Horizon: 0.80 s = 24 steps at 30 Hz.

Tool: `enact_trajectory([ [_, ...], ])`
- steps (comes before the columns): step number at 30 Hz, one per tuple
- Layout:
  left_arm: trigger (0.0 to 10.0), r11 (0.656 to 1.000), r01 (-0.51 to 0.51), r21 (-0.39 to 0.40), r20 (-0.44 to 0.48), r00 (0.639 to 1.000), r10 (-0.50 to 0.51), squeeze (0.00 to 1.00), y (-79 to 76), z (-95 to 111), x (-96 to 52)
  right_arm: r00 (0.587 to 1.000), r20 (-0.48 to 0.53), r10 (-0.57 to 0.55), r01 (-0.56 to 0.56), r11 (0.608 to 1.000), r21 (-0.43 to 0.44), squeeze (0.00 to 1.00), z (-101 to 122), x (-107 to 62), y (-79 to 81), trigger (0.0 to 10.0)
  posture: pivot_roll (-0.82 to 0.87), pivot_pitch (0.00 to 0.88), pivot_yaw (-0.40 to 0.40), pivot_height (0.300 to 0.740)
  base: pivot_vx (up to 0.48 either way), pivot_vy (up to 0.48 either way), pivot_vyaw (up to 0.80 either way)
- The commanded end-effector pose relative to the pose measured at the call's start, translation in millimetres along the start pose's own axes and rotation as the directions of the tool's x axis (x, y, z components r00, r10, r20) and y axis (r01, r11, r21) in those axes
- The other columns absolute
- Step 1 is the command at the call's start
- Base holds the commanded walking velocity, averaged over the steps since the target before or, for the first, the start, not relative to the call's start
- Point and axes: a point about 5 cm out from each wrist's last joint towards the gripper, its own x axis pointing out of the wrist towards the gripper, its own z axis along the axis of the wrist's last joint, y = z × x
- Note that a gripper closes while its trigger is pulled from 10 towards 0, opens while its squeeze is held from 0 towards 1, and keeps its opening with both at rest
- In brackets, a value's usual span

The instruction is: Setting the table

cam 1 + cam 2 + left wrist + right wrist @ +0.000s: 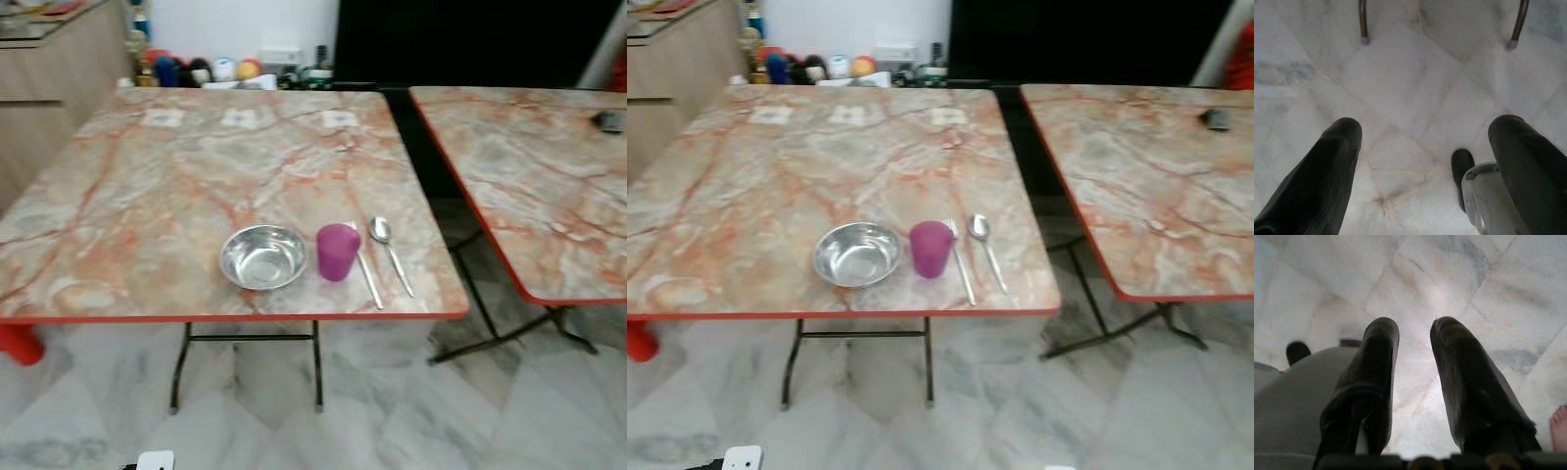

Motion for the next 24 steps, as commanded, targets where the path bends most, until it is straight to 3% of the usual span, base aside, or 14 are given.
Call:
enact_trajectory([
  [1,10.0,1.0,0.007,-0.004,0.001,1.0,-0.007,0.0,-2.6,0,0.0,1.0,-0.009,-0.011,0.011,1.0,0.01,0.0,-4,-1.6,-3.8,10.0,0.07,0.098,-0.023,0.74,0.0,0.0,-0.74],
  [4,10.0,1.0,0.012,0.002,0.004,1.0,-0.012,0.0,-4.4,0,0.1,1.0,-0.003,-0.014,0.014,1.0,0.01,0.0,-3,-1.5,-4.1,10.0,0.07,0.098,-0.023,0.74,0.0,0.0,-0.52],
  [16,10.0,1.0,0.028,0.014,0.056,0.998,-0.029,0.0,-9.5,11,2.8,1.0,0.002,-0.012,0.012,1.0,0.014,0.0,-2,-1.6,-5.1,10.0,0.07,0.101,-0.021,0.74,0.0,0.0,0.0],
  [24,10.0,0.998,0.053,0.032,0.223,0.973,-0.059,0.0,-14.0,43,6.4,1.0,0.001,-0.012,0.012,1.0,0.012,0.0,-3,-1.9,-6.4,10.0,0.07,0.104,-0.015,0.74,0.0,0.0,0.0],
])
